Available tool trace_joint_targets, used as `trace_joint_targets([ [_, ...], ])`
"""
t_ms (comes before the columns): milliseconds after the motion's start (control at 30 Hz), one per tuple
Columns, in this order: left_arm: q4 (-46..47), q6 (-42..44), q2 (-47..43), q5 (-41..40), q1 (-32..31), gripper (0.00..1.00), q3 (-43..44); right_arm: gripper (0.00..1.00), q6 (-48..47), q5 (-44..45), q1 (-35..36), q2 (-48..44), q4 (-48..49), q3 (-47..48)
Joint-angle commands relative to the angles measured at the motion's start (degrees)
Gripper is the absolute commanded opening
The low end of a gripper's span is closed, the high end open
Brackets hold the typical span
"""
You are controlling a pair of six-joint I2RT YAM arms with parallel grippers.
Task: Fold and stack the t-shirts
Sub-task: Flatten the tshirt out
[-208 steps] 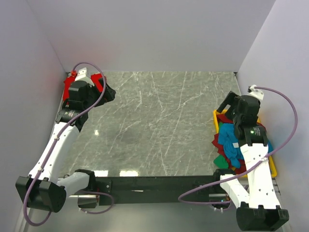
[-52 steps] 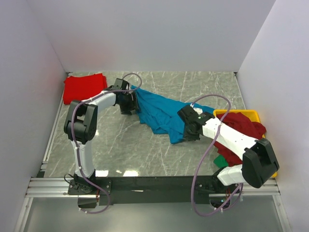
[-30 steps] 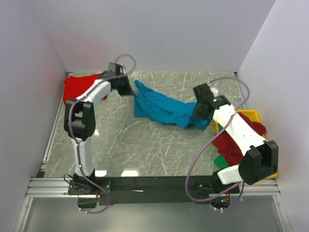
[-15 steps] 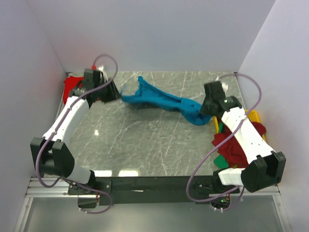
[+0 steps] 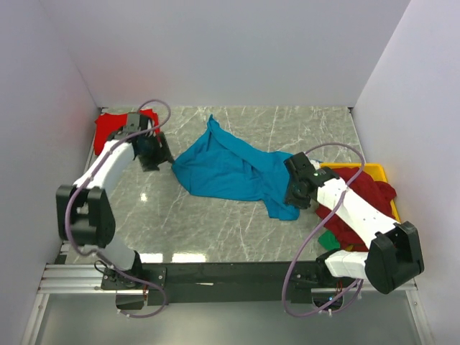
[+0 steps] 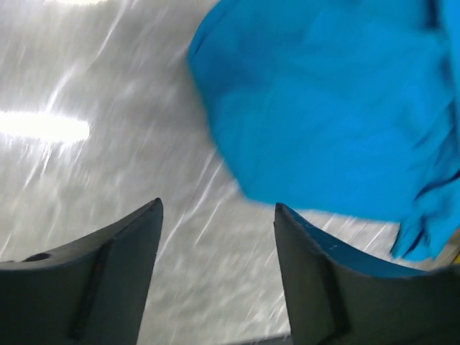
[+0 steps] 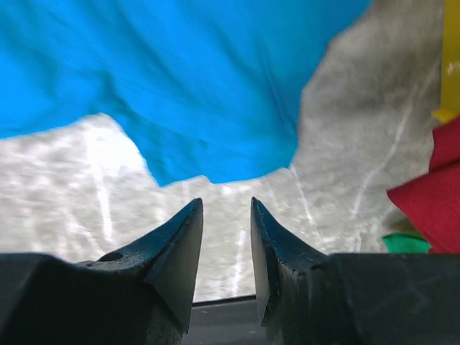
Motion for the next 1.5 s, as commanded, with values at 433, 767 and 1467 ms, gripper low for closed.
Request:
trace_joint_targets([
  [433,1.06,6.32,24.5,-12.63,-12.91,0.47,21.06,0.4,3.89,-1.63,0.34,0.06,5.57,2.74],
  [767,3.26,6.23,28.71,-12.64,-13.53,0.39,19.83,0.4,5.56,-3.48,0.34,-0.91,6.98,1.24],
  [1467,3.7,6.85,32.67,-15.89,-14.85,0.39,19.13,0.4,6.17,-3.39,0.34,-1.61,6.98,0.89],
])
